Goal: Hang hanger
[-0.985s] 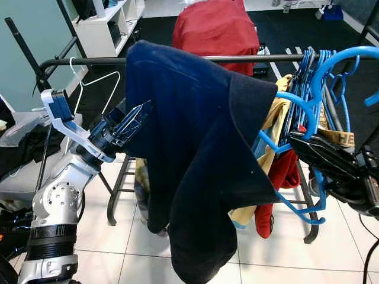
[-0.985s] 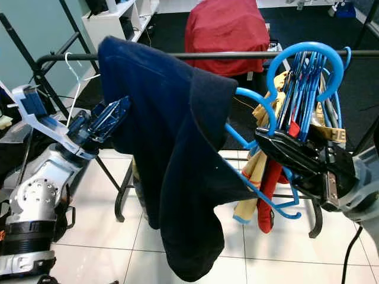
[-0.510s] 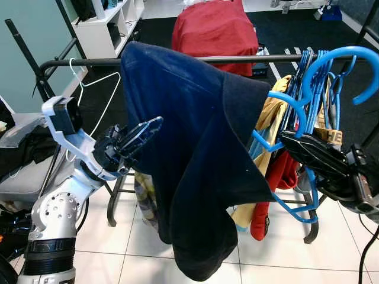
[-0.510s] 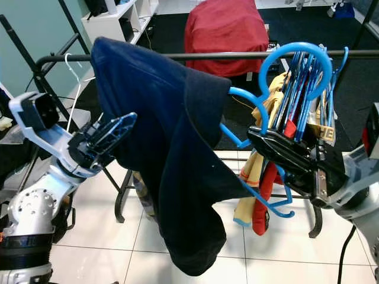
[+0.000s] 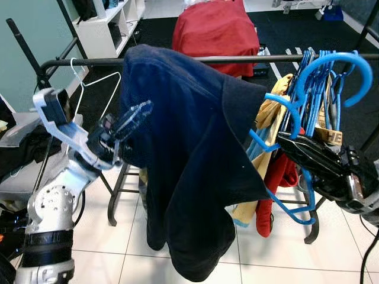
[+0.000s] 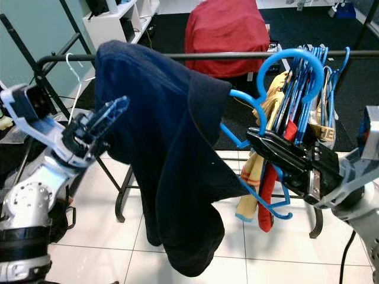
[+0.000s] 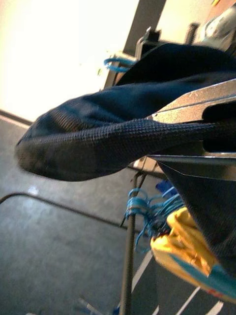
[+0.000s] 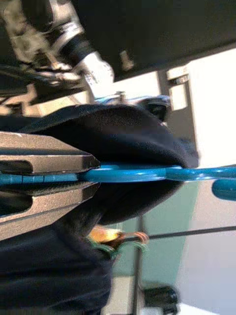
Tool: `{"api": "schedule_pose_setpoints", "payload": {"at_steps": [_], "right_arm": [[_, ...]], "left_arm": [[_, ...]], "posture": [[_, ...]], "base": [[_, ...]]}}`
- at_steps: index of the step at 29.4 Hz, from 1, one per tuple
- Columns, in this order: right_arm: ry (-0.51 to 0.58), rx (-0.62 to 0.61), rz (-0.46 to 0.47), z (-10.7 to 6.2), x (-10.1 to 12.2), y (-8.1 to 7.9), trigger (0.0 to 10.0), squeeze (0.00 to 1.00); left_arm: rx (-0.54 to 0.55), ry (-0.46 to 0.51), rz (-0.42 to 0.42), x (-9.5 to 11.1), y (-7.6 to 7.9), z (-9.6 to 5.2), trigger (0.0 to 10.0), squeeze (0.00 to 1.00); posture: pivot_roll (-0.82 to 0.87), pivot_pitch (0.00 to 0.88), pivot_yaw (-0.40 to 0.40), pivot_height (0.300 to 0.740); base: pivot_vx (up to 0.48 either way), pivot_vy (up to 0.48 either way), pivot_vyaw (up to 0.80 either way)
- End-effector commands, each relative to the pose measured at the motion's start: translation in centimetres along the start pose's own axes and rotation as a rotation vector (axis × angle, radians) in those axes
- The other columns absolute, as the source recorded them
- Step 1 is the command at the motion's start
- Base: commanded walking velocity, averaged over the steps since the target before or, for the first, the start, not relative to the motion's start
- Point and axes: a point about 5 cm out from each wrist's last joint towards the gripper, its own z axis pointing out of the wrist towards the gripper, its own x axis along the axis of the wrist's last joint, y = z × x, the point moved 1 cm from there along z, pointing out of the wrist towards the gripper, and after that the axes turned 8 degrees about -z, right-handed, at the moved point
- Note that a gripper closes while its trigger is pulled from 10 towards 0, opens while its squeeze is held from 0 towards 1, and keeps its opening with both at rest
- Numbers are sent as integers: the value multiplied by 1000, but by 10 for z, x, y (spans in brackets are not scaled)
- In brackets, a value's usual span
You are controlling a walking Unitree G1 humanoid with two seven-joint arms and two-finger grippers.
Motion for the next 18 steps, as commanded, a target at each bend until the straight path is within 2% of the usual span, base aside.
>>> {"api": "schedule_pose_setpoints", "payload": {"at_steps": [1, 2, 4, 6, 10, 11, 14, 15, 16, 17, 18], "right_arm": [[-60, 5, -4, -1, -7, -3, 0, 0], [-120, -12, 6, -6, -16, -3, 0, 0], [-120, -12, 6, -6, -16, -3, 0, 0], [-212, -36, 38, -20, -29, -7, 0, 0], [-231, -40, 46, -23, -31, -8, 0, 0], [-260, -32, 86, -32, -35, -17, 0, 0], [-260, -32, 86, -32, -35, -17, 0, 0], [-268, -27, 114, -39, -33, -25, 0, 0], [-268, -27, 114, -39, -33, -25, 0, 0], [-186, -27, 132, -44, -19, -31, 0, 0], [-186, -27, 132, -44, -19, -31, 0, 0]], "left_arm": [[47, 62, 58, 15, -5, -2, 0, 0], [92, 102, 87, 24, -11, -2, 0, 0], [92, 102, 87, 24, -11, -2, 0, 0], [163, 175, 139, 44, -20, -1, 0, 0], [178, 191, 149, 49, -21, -1, 0, 0], [211, 229, 193, 65, -25, 0, 0, 0], [211, 229, 193, 65, -25, 0, 0, 0], [237, 255, 230, 77, -27, 2, 0, 0], [237, 255, 230, 77, -27, 2, 0, 0], [319, 261, 279, 87, -35, -2, 0, 0], [319, 261, 279, 87, -35, -2, 0, 0]], "posture": [[-162, 141, 105, 740], [-162, 143, 104, 740], [-162, 143, 104, 740], [-163, 144, 103, 740], [-163, 144, 103, 740], [-174, 150, 110, 740], [-174, 150, 110, 740], [-177, 151, 113, 740], [-177, 151, 113, 740], [-177, 153, 118, 740], [-177, 153, 118, 740]], "base": [[0, 0, 0], [0, 0, 0], [0, 0, 0], [0, 0, 0], [0, 0, 0], [0, 0, 0], [0, 0, 0], [0, 0, 0], [0, 0, 0], [0, 0, 0], [0, 0, 0]]}}
